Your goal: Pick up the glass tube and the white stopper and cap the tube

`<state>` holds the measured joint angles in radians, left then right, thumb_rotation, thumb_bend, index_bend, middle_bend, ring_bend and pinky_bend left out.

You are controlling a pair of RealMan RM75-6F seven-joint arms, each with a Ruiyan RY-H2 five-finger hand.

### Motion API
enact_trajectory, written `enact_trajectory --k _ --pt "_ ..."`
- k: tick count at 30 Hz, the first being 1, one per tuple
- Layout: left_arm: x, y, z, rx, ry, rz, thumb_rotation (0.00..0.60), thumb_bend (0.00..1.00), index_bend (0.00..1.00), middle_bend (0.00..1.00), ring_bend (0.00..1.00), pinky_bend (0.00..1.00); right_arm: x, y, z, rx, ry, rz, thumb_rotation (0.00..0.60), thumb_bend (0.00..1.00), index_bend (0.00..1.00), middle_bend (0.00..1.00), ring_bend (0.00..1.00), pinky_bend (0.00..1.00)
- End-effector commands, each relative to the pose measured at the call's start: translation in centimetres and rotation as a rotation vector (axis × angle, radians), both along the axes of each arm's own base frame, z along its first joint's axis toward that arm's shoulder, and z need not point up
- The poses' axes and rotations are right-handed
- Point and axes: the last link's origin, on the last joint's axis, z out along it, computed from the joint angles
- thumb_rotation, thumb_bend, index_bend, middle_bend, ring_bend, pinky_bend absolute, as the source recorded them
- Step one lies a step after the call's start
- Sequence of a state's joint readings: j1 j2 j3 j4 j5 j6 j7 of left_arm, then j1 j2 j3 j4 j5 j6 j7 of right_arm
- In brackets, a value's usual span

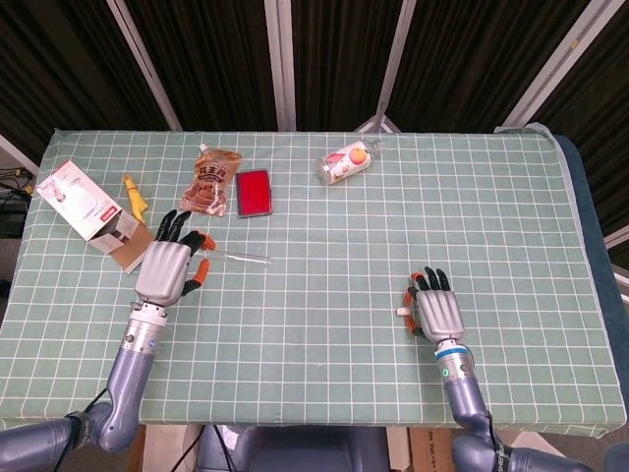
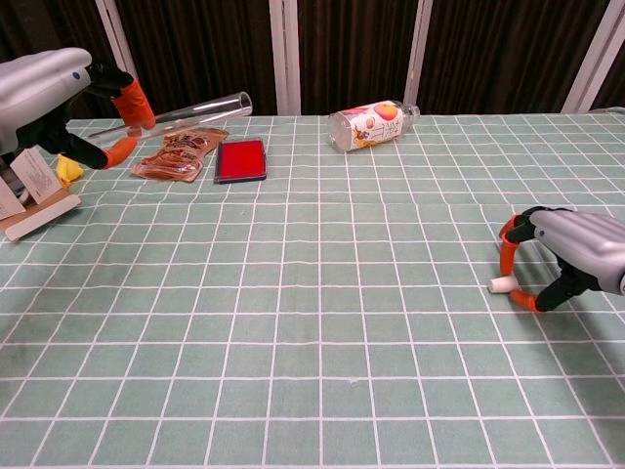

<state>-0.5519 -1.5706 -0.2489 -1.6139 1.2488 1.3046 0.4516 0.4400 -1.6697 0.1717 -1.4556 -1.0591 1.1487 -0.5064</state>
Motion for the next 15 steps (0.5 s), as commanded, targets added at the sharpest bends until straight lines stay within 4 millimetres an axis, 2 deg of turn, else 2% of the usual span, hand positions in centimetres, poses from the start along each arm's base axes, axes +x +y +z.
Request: enact_trajectory --k 1,8,15 --pt "0.02 -0.04 -0.03 0.000 -0.001 0.000 0.600 0.70 0.48 0.48 0.09 0.00 -0.11 0.04 -0.08 0.002 0.002 -0.003 0.600 0.38 0.51 0.21 0.00 0.00" --pt "0.05 -0.13 0.00 0.001 0.000 -0.002 0.600 0.70 0.48 0.48 0.09 0.00 -0.13 0.01 -0.03 -0.002 -0.004 -0.002 0.600 0.38 0.62 0.24 0.00 0.00" --pt "0.23 -0.21 -0.30 -0.005 -0.008 0.000 0.600 0.70 0.48 0.48 0.09 0.00 0.51 -0.17 0.85 -0.030 -0.020 0.032 0.600 0.38 0.64 0.25 0.01 0.00"
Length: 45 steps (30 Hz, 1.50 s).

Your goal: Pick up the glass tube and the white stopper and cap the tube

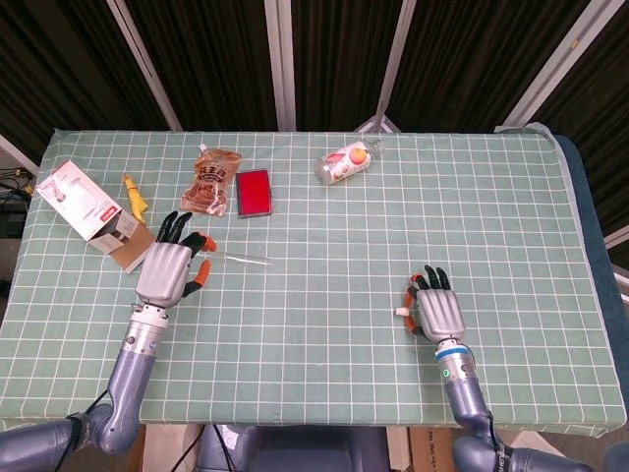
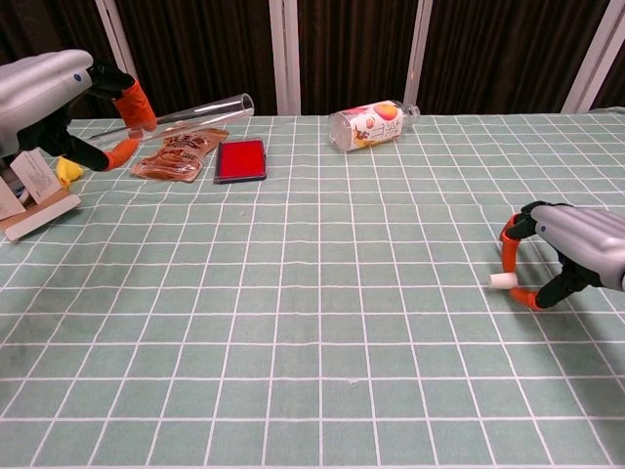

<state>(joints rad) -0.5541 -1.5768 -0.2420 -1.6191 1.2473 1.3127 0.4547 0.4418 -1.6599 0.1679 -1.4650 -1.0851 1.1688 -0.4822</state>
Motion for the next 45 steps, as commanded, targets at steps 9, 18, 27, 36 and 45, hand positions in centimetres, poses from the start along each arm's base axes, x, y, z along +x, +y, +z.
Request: enact_trajectory --k 9,18,27,36,45 --pt "1.4 0.5 -2.3 -0.041 -0.087 0.042 0.600 0.70 0.48 0.48 0.09 0.00 1.7 -2.0 3.7 -0.102 -0.005 0.081 0.600 0.38 0.64 0.25 0.01 0.00" --pt "4.1 1.2 -6.1 -0.092 -0.172 0.110 0.600 0.70 0.48 0.48 0.09 0.00 5.7 -5.0 8.0 -0.248 0.032 0.226 0.600 0.38 0.64 0.25 0.01 0.00" --pt "6.3 1.2 -8.2 -0.116 -0.228 0.179 0.600 0.70 0.48 0.48 0.09 0.00 9.3 -7.0 8.2 -0.303 0.177 0.443 0.600 0.38 0.64 0.25 0.02 0.00" --pt "7.6 0.7 -9.1 -0.111 -0.251 0.253 0.600 0.70 0.48 0.48 0.09 0.00 11.5 -7.4 5.5 -0.388 0.313 0.587 0.600 0.38 0.64 0.26 0.03 0.00" --pt "7.9 0.9 -8.6 -0.095 -0.225 0.285 0.600 0.70 0.48 0.49 0.09 0.00 12.7 -7.2 4.0 -0.396 0.326 0.625 0.600 0.38 0.64 0.27 0.03 0.00"
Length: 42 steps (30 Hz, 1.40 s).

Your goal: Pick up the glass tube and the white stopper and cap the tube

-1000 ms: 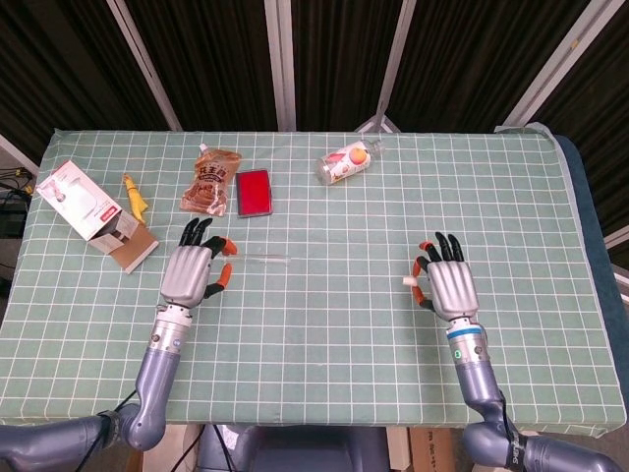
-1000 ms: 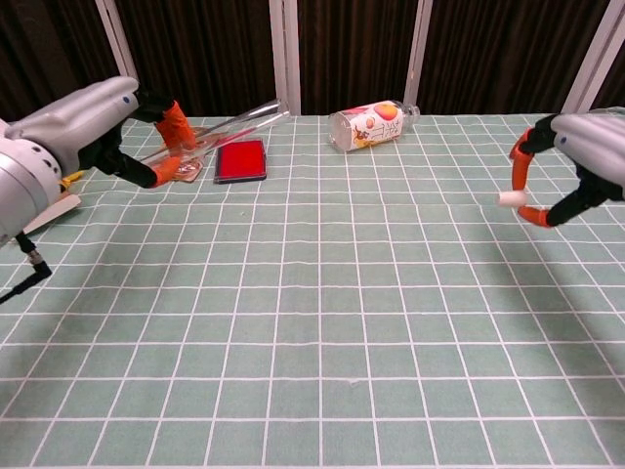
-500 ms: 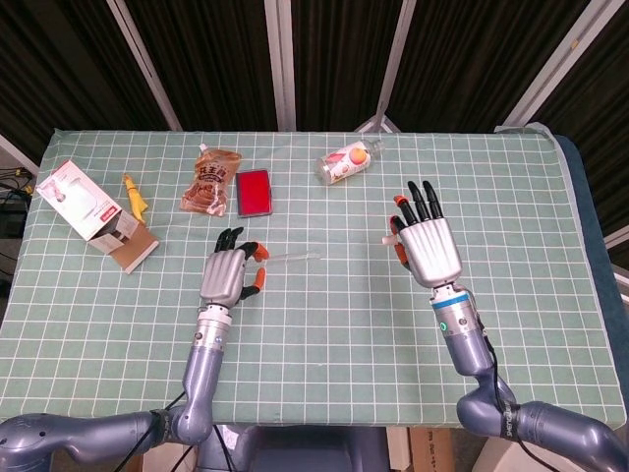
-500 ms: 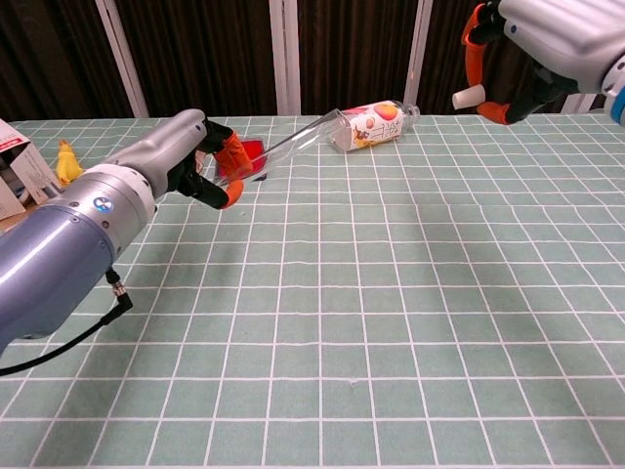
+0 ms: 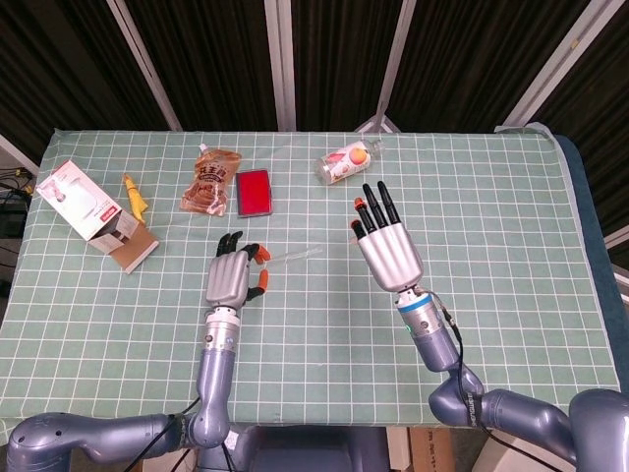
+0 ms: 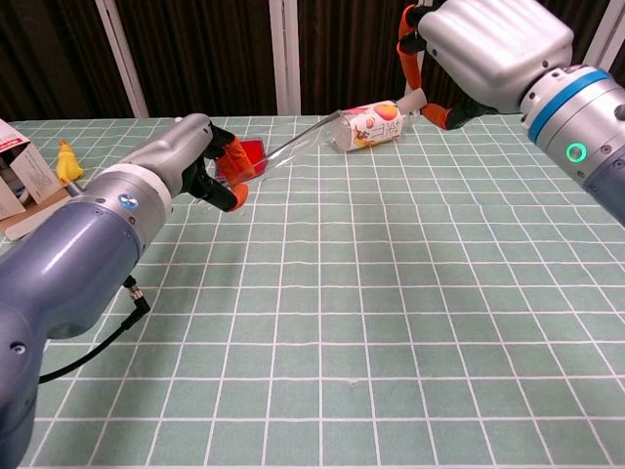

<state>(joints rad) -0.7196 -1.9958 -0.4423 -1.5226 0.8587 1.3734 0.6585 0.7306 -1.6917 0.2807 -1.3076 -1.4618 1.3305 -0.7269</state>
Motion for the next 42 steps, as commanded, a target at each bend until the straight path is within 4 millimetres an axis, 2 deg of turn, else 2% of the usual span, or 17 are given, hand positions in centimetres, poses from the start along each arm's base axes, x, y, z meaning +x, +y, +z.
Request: enact_trajectory --k 1,6,42 --pt "-0.2 0.2 0.2 0.004 0.009 0.008 0.600 0.70 0.48 0.49 0.09 0.00 0.2 0.1 -0.2 0.001 0.000 0.002 0.600 0.38 0.64 0.27 0.03 0.00" --pt "-0.6 0.4 0.2 -0.004 0.018 0.034 0.600 0.70 0.49 0.49 0.09 0.00 0.4 0.3 -0.7 0.003 0.005 0.010 0.600 0.38 0.64 0.27 0.03 0.00" --pt "0.8 -0.2 -1.3 -0.034 0.016 0.023 0.600 0.70 0.49 0.49 0.09 0.00 1.6 1.1 -2.5 0.029 -0.006 0.027 0.600 0.38 0.64 0.27 0.03 0.00"
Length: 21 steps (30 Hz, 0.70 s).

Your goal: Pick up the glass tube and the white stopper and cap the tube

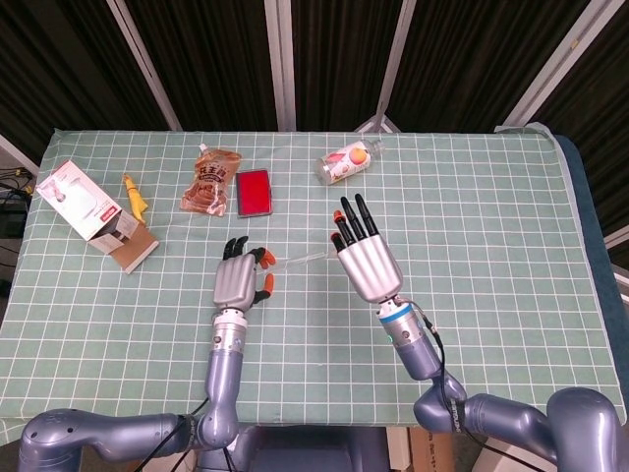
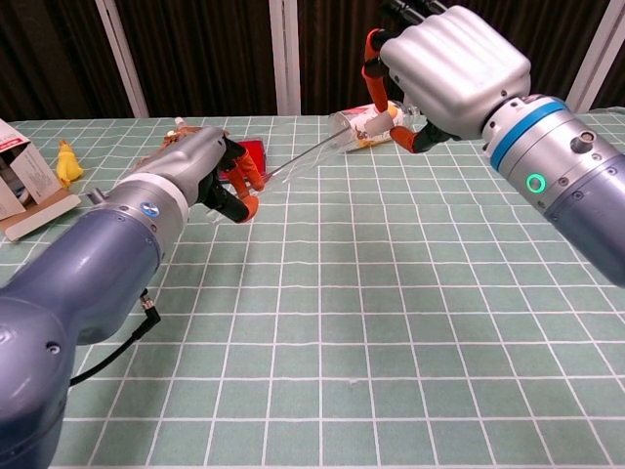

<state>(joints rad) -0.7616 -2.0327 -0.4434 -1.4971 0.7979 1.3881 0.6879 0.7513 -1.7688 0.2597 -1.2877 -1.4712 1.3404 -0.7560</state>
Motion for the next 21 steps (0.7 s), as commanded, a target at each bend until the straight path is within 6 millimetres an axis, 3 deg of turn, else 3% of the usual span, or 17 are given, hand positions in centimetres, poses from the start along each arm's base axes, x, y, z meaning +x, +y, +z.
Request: enact_trajectory --k 1,21 --pt "0.09 -0.04 -0.07 -0.002 -0.002 0.000 0.600 0.70 0.49 0.49 0.09 0.00 0.04 -0.05 0.00 -0.002 0.001 -0.001 0.600 0.38 0.64 0.27 0.03 0.00" --pt "0.57 -0.25 -0.63 -0.009 -0.017 0.004 0.600 0.70 0.49 0.49 0.09 0.00 0.10 0.21 -0.43 0.010 -0.019 -0.017 0.600 0.38 0.64 0.27 0.03 0.00"
